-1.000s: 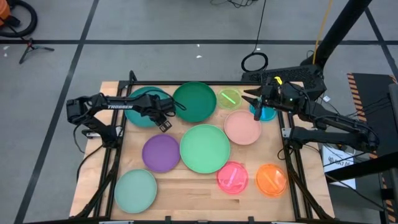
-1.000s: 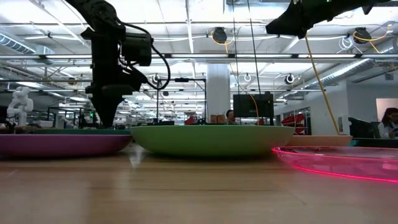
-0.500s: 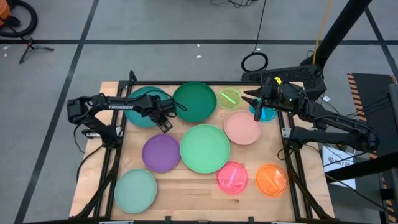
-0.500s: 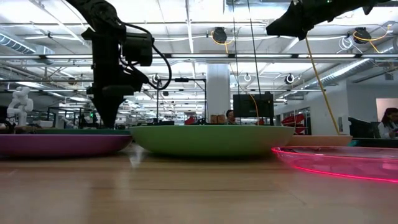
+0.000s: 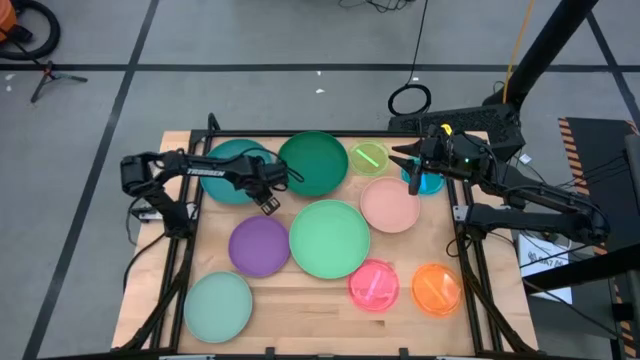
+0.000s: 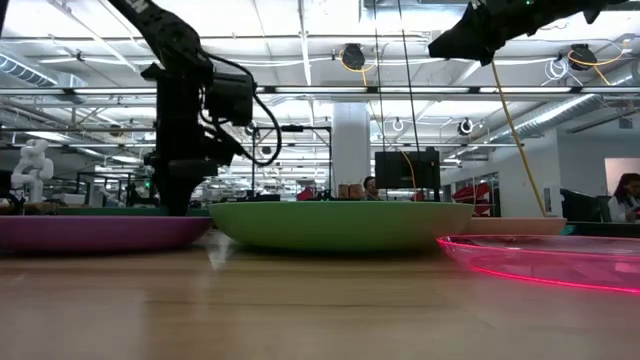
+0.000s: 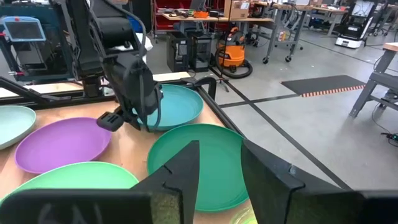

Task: Stack plastic plates
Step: Stack the dark blue plate on top of the dark green plate

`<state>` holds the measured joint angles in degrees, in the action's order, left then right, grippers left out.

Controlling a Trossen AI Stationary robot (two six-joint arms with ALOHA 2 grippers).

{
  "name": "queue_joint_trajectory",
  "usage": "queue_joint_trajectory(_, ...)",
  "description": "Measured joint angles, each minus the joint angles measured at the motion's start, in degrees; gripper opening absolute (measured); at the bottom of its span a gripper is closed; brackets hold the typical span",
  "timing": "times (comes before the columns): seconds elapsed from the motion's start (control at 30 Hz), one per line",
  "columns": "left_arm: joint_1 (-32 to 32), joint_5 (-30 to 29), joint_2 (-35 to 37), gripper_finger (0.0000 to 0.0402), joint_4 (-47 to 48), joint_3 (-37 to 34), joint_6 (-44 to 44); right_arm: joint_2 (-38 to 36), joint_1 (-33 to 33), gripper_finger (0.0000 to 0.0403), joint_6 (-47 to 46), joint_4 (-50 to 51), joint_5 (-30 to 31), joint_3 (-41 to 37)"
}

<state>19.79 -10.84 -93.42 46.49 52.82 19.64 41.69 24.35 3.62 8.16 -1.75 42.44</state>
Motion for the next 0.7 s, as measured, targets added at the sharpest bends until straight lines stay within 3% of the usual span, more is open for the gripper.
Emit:
queue_joint_trajectory(0.43, 0.00, -2.31, -3.48, 0.0120, 0.04, 0.04, 1.51, 0.00, -0.06, 0.0114, -0.12, 0.31, 0.00, 0.00)
queue_joint_trajectory(0.7, -0.04, -4.01, -3.36, 0.0050, 0.21, 0.04, 2.44, 0.00, -0.06, 0.0114, 0.01, 0.31, 0.00, 0.00)
